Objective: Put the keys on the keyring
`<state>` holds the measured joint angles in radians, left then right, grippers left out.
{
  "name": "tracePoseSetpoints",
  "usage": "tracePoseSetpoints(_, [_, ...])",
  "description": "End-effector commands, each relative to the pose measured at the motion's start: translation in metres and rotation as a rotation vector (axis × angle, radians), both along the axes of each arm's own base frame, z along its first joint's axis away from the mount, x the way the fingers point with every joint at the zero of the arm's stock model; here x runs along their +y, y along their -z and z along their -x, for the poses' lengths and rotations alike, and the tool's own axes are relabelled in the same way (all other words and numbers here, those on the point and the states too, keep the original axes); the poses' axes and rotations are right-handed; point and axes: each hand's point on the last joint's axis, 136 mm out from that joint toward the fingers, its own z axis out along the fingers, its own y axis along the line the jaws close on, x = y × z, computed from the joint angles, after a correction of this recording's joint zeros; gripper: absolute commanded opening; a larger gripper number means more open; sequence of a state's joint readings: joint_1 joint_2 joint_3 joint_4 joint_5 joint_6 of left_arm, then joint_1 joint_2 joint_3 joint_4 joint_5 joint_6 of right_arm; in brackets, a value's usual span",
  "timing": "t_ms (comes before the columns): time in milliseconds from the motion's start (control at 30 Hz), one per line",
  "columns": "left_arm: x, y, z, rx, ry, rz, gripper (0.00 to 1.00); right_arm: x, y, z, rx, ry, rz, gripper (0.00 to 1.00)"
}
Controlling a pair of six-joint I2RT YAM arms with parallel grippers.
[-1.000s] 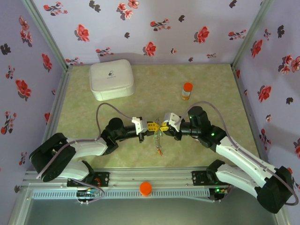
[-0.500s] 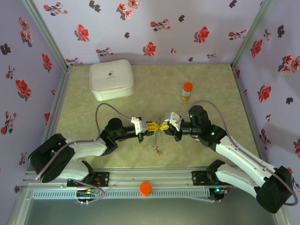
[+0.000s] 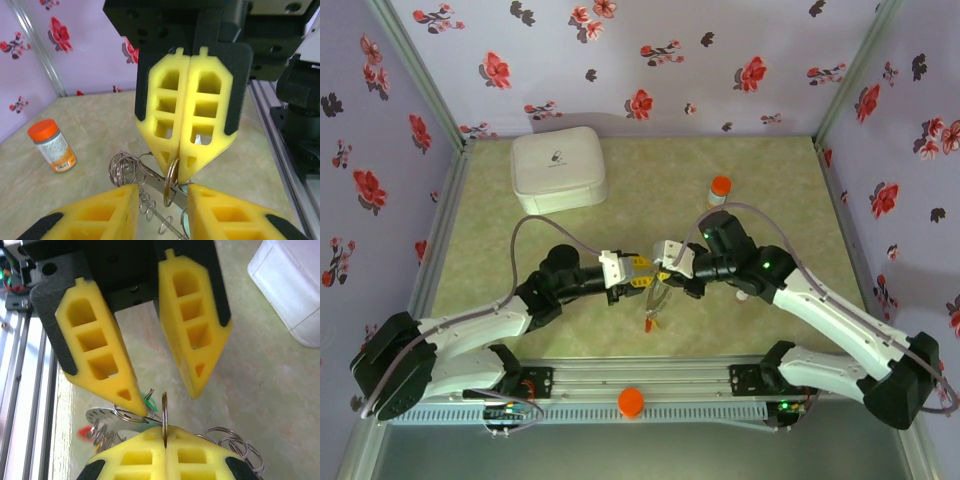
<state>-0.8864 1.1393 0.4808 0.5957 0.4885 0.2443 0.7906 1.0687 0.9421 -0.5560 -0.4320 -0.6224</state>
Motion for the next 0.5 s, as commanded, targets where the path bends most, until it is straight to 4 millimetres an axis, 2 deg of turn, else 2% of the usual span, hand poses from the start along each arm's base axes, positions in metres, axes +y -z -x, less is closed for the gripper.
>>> tracePoseSetpoints(0, [-0.001,0.002,0.000,-0.013,0.003,-0.046,0.31,-0.001,-0.001,-0.002,-0.064,-0.025,0.093,0.00])
tracePoseSetpoints(133, [-0.003,0.003,0.000,-0.005,0.012,-0.057,0.27,0.008,-0.004,-0.003,-0.080,-0.047,0.117,0.00])
tracePoseSetpoints(367, [-0.005,0.003,0.003,-0.003,0.035,-0.057,0.00,0.012,-0.008,0.001,-0.085,-0.053,0.097,0.00])
tracePoseSetpoints(467, [-0.005,0.004,0.005,-0.004,0.046,-0.055,0.00,0.010,-0.014,0.002,-0.103,-0.032,0.026,0.00])
